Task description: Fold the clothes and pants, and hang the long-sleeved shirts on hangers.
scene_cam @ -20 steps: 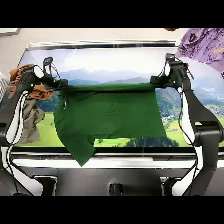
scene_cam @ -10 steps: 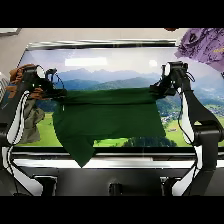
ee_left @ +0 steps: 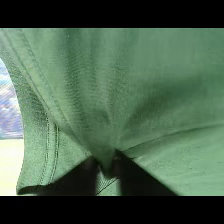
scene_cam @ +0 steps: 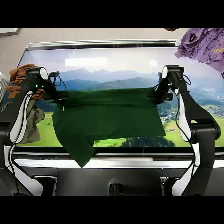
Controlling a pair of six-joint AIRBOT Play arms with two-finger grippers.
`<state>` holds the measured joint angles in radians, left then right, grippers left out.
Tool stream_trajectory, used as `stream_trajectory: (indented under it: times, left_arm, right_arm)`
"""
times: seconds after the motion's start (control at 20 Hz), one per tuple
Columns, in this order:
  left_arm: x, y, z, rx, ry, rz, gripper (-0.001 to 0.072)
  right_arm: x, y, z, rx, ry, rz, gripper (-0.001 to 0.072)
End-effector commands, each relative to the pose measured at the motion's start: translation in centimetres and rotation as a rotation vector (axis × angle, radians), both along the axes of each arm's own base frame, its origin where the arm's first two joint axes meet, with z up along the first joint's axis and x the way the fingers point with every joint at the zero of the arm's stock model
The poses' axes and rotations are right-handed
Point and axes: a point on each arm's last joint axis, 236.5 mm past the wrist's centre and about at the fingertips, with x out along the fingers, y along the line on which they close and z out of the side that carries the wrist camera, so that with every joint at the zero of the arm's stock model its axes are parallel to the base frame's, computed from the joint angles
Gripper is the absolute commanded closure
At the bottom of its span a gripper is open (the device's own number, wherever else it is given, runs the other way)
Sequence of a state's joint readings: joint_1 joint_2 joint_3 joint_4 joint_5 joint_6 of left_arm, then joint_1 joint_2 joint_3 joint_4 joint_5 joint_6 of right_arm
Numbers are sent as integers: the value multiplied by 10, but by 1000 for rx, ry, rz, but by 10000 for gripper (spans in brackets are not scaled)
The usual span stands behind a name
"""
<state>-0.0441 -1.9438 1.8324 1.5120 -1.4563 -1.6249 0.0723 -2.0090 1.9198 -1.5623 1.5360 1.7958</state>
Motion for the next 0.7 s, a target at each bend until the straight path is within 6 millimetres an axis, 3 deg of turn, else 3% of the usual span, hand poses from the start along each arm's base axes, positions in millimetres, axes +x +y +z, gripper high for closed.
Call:
stream_trajectory:
  times: [0.0, 0.05, 0.15, 0.25, 0.35, 0.45, 0.5, 0.65]
  left_arm:
    - [4, 1, 1, -1, -16, 33, 91]
    - [4, 4, 5, -1, -21, 38, -8]
    - [0, 18, 25, -1, -28, 66, -8]
    - [-10, 41, 58, -14, -51, 121, -8]
    - [-37, 62, 88, -76, -76, 197, -7]
    - [-95, 81, 86, -120, -41, 302, -7]
    - [-130, 76, 77, -179, -16, 362, -7]
    - [-231, 26, 40, -367, 51, 517, -7]
  right_arm:
    - [3, -9, 0, -38, -13, 4, 204]
    - [5, -13, 7, -55, -29, 9, 131]
    - [13, -22, 32, -72, -98, 60, 120]
    - [19, -36, 67, -12, -187, 38, 113]
    - [12, -63, 96, 101, -229, -16, 115]
    - [-11, -85, 106, 268, -227, -89, 116]
    - [-30, -94, 103, 340, -211, -131, 117]
    - [-80, -98, 84, 467, -163, -254, 117]
